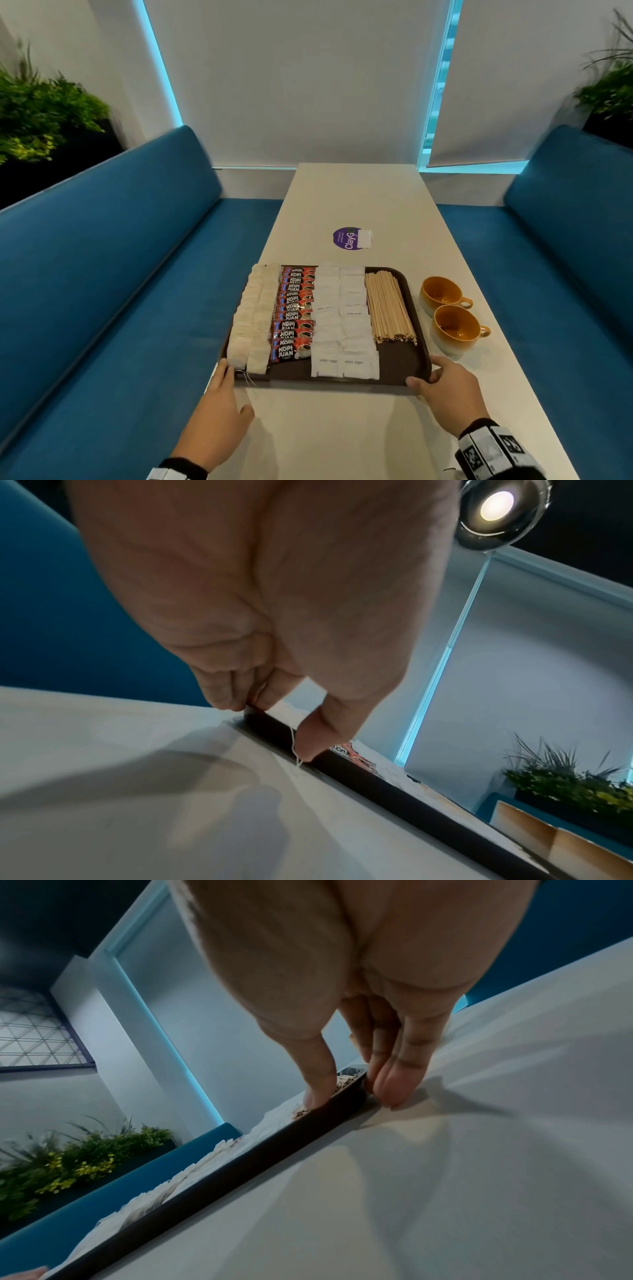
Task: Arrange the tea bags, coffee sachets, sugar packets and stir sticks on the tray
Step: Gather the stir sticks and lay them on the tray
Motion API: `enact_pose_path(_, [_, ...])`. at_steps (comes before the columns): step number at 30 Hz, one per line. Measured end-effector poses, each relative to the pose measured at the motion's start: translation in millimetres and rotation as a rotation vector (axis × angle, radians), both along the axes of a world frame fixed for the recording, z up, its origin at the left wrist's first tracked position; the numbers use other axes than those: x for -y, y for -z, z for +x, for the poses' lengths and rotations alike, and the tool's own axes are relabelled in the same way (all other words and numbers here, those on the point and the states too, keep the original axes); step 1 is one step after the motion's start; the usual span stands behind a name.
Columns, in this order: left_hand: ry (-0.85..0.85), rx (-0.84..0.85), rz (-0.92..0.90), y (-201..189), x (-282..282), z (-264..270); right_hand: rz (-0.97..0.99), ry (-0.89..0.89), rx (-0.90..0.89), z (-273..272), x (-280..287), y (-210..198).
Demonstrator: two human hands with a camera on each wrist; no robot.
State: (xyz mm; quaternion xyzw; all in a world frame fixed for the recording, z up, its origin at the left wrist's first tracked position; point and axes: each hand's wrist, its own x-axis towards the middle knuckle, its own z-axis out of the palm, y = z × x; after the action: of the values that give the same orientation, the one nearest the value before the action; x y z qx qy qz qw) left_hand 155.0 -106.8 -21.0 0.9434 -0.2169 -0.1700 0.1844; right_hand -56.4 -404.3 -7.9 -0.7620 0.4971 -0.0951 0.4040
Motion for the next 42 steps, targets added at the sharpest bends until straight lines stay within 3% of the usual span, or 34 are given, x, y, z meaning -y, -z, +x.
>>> enact_pose_path(6, [0.047,-0.025,0.064,4,12,38,-0.022,-0.004,-0.009,34,12,4])
enact_pose_path(14, [0.105,-0.009,0.126,1,48,77,-0.100,0.026,-0.175,81,38,11])
enact_pose_path(23, [0.097,0.005,0.124,8,63,91,-0.191,-0.087,-0.311,98,43,6])
enact_pose_path(26, [0.072,-0.021,0.111,4,64,91,-0.169,0.001,-0.127,96,42,9])
enact_pose_path(29, [0.050,-0.050,0.000,-7,61,84,-0.118,-0.032,-0.042,88,36,3])
enact_pose_path(33, [-0.084,0.021,-0.434,-26,66,66,-0.056,-0.216,0.056,54,14,-22])
enact_pose_path(35, [-0.114,0.054,-0.525,-40,79,52,-0.047,-0.282,0.064,29,9,-31])
enact_pose_path(38, [0.043,0.033,-0.556,-61,115,26,-0.112,-0.318,0.024,-8,23,-45])
enact_pose_path(42, [0.431,0.030,-0.463,-85,182,-9,-0.291,-0.355,-0.118,-40,67,-57])
